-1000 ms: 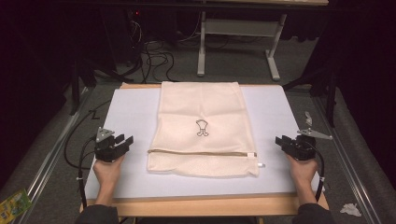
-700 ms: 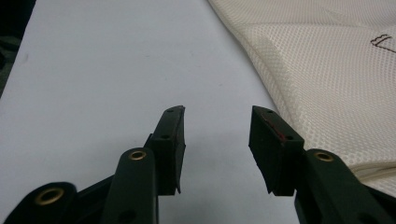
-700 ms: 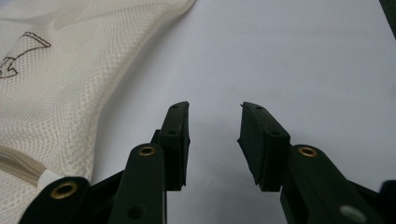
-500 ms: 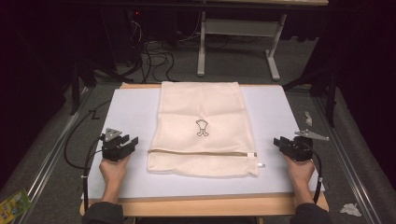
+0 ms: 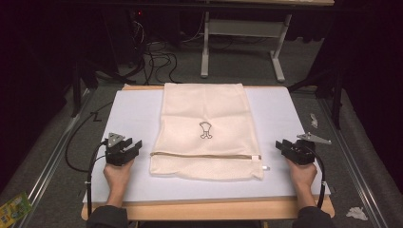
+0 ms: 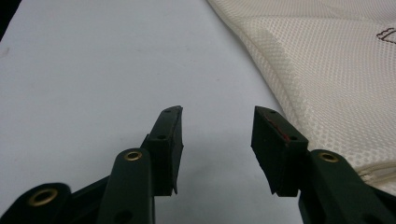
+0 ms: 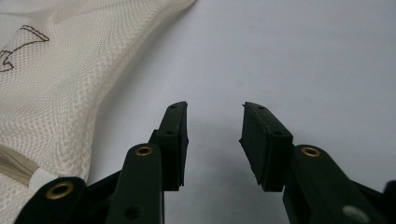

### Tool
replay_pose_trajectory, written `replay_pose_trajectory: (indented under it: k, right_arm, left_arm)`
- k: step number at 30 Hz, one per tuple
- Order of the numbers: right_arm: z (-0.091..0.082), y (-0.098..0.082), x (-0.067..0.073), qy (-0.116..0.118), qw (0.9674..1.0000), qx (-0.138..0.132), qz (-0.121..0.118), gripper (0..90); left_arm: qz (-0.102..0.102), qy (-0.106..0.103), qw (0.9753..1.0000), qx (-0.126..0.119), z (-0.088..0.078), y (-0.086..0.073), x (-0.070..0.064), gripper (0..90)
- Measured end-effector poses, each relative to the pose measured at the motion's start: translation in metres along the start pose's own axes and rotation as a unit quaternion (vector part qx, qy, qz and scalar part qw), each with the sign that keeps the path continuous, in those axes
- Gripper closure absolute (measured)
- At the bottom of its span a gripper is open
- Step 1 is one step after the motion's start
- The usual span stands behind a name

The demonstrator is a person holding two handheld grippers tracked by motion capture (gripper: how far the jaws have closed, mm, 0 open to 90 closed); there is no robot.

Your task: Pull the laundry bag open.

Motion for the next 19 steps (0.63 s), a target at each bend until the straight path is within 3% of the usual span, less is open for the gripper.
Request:
replay_pose_trajectory:
  k: [8,12,19]
  right_arm:
    - [-0.0013,-0.0042,0.0028,-0.002,0.9997,-0.013,-0.022,59.2]
    - [-0.0002,-0.0048,0.0059,-0.008,0.9994,-0.007,-0.032,57.9]
    - [0.0005,-0.0051,0.0061,-0.011,0.9994,-0.004,-0.034,55.8]
  left_arm:
    - [0.015,0.003,0.9999,-0.002,0.0000,-0.0021,-0.0034,50.5]
    - [0.029,0.005,0.9996,0.000,0.0001,-0.0026,-0.0060,49.6]
    - [0.024,0.006,0.9997,0.002,0.0006,-0.0026,-0.0051,48.5]
Point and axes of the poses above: each handheld gripper's, and its own axes: z roughly forward along the jaws, y roughly out of its top, x roughly to its left, the point moved 1 cm from there along z, roughly forward along the jaws, and after that the axes turned 12 degrees about -x, right-handed, at the moved point
